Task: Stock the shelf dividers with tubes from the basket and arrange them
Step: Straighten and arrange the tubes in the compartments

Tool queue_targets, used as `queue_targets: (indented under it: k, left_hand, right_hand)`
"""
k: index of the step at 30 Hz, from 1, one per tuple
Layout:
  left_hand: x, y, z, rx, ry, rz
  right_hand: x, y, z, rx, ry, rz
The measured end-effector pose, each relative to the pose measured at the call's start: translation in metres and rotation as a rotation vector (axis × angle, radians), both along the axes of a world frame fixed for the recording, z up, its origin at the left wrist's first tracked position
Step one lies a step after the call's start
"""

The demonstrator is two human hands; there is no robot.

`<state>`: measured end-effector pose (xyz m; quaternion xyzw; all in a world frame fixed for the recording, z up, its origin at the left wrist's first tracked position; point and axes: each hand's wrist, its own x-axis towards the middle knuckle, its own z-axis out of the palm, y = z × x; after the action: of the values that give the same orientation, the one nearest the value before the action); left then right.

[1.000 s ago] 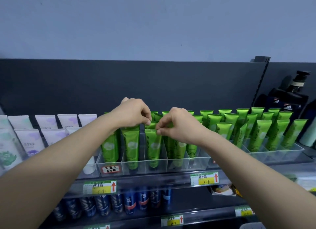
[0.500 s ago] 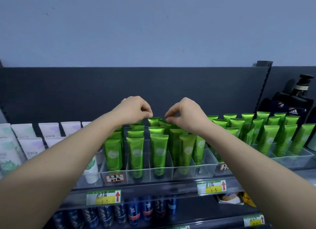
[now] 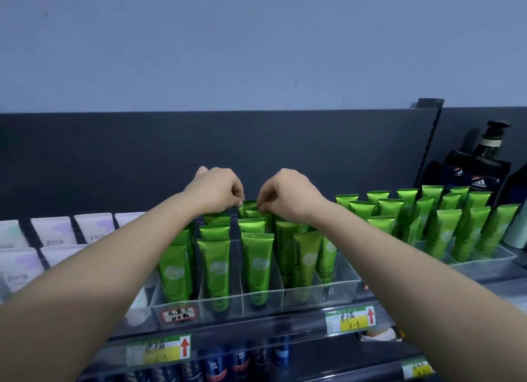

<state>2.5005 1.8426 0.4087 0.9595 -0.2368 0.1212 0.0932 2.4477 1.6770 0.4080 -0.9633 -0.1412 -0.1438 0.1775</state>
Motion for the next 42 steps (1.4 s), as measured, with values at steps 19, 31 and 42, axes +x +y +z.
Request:
queue_targets:
  k: [19,31,42]
  left_hand:
    - [0.007,0.004,-0.003,-0.083,-0.02,-0.108]
    - [0.001,0.006,-0.002,-0.081,-0.002,-0.077]
    - [-0.013,0.0,0.009,-0.125,-0.004,-0.036]
  right_hand:
    - [0.003,0.002,-0.004,0.046,0.022,0.1]
    - [-0.003,-0.001,-0.002,0.136,0.077,0.071]
    - [-0.037,-0.037,0.013,0.195,-0.005,0.022]
